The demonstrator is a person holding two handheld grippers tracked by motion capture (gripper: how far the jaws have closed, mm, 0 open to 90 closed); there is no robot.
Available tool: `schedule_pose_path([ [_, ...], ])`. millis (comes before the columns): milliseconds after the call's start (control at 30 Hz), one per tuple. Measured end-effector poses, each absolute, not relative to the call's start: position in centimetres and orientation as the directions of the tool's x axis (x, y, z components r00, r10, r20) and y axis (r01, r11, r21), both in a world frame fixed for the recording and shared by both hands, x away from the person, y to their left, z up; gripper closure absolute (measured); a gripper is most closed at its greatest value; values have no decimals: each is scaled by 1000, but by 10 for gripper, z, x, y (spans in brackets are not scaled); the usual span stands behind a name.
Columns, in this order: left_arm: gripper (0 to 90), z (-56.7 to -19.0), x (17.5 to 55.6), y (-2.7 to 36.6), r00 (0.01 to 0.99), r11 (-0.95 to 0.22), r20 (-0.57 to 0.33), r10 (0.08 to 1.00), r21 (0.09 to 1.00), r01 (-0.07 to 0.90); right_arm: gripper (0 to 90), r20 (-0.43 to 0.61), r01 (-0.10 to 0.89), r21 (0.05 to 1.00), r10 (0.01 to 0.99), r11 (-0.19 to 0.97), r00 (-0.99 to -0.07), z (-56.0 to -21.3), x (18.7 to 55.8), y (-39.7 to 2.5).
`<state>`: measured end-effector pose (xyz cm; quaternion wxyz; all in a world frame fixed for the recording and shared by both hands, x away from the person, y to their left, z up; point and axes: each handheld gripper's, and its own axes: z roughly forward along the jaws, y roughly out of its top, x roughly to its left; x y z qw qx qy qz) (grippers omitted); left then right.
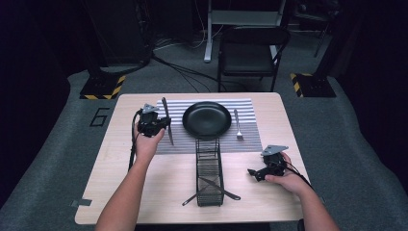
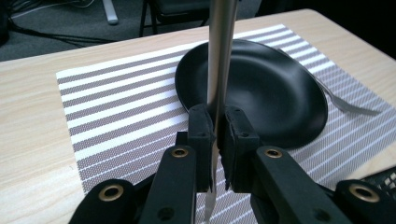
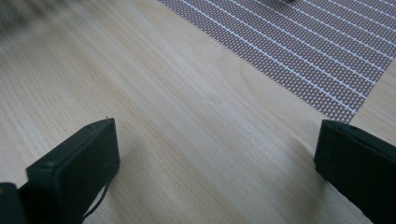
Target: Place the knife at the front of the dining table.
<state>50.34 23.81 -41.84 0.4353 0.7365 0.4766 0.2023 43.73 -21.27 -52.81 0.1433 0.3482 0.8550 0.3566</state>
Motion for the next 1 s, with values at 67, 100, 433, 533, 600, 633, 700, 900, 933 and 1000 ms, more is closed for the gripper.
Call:
schedule_pose_path([
  [67, 828, -420, 507, 240, 453, -147, -132, 882, 836, 529, 0, 3, 492, 710, 698, 503, -716, -528, 437, -213],
  [100, 828, -420, 511, 241, 443, -130, -152, 884, 829, 544, 0, 3, 493, 710, 698, 503, -716, -528, 437, -213],
  [433, 827, -426, 528, 235, 413, -91, -182, 892, 825, 558, 0, 3, 493, 709, 696, 505, -718, -528, 438, -213],
  [533, 828, -429, 531, 235, 402, -74, -194, 895, 824, 562, 0, 3, 492, 709, 696, 505, -718, -528, 438, -213],
  [600, 828, -432, 536, 236, 384, -50, -209, 899, 823, 565, 0, 3, 492, 708, 694, 507, -720, -528, 438, -213],
  [633, 828, -432, 538, 236, 378, -44, -214, 901, 821, 569, 0, 3, 492, 708, 694, 506, -719, -528, 438, -213],
  [700, 827, -434, 542, 237, 376, -41, -219, 900, 817, 575, 0, 1, 490, 708, 694, 508, -720, -528, 438, -213],
  [900, 827, -439, 552, 233, 361, -20, -238, 901, 811, 585, 0, 0, 490, 708, 694, 509, -720, -528, 438, -213],
  [933, 827, -439, 552, 233, 361, -20, -238, 901, 811, 585, 0, 1, 491, 708, 694, 508, -720, -528, 438, -213],
  [1000, 827, -441, 555, 233, 352, -10, -246, 903, 808, 589, 0, 1, 491, 708, 695, 508, -719, -528, 438, -213],
])
